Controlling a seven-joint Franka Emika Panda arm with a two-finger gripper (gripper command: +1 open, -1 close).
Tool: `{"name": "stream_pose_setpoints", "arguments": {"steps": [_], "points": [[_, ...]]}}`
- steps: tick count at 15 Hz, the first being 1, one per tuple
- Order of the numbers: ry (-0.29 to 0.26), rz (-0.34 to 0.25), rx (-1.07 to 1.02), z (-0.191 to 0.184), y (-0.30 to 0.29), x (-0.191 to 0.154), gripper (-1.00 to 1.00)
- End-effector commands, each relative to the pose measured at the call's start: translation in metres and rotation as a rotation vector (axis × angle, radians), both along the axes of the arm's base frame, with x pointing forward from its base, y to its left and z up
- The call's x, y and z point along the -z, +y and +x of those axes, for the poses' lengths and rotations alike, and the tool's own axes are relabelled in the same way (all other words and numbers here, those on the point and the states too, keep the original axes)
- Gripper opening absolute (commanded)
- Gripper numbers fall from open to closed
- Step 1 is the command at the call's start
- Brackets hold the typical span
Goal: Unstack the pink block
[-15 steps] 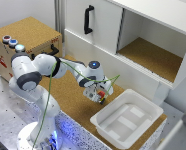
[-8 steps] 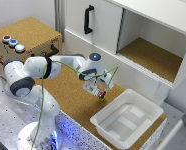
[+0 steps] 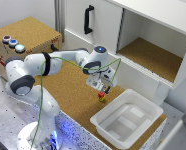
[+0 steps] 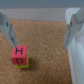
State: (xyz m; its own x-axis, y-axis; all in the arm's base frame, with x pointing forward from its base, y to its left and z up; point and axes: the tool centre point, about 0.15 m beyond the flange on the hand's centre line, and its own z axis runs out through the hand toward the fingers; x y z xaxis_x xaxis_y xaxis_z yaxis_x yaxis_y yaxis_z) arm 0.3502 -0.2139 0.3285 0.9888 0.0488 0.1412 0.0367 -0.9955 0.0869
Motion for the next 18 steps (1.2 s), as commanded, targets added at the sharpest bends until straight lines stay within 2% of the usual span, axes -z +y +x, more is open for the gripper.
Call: {"name": "stream_pose_setpoints", "arguments": {"steps": [1,2,4,6,8,11,14,16,18], "points": [[0.045,0.005,0.001,0.024,-0.02,0.031,-1.0],[0.044,0.032,-0.003,0.025,-0.019,0.032,-1.0],[0.059,0.03,-0.002,0.027,-0.019,0.038,-1.0],[0.047,0.061,-0.025,0.027,-0.019,0.041,-1.0],[0.032,0.029,-0.044,0.026,-0.015,0.046,-1.0],[0.029,0.035,-0.034,0.028,-0.017,0.068,-1.0],[0.02,0.068,-0.054,0.034,-0.016,0.086,-1.0],[-0.002,0.068,-0.053,0.032,-0.011,0.089,-1.0],[0.0,0.075,-0.047,0.029,-0.006,0.09,-1.0]]}}
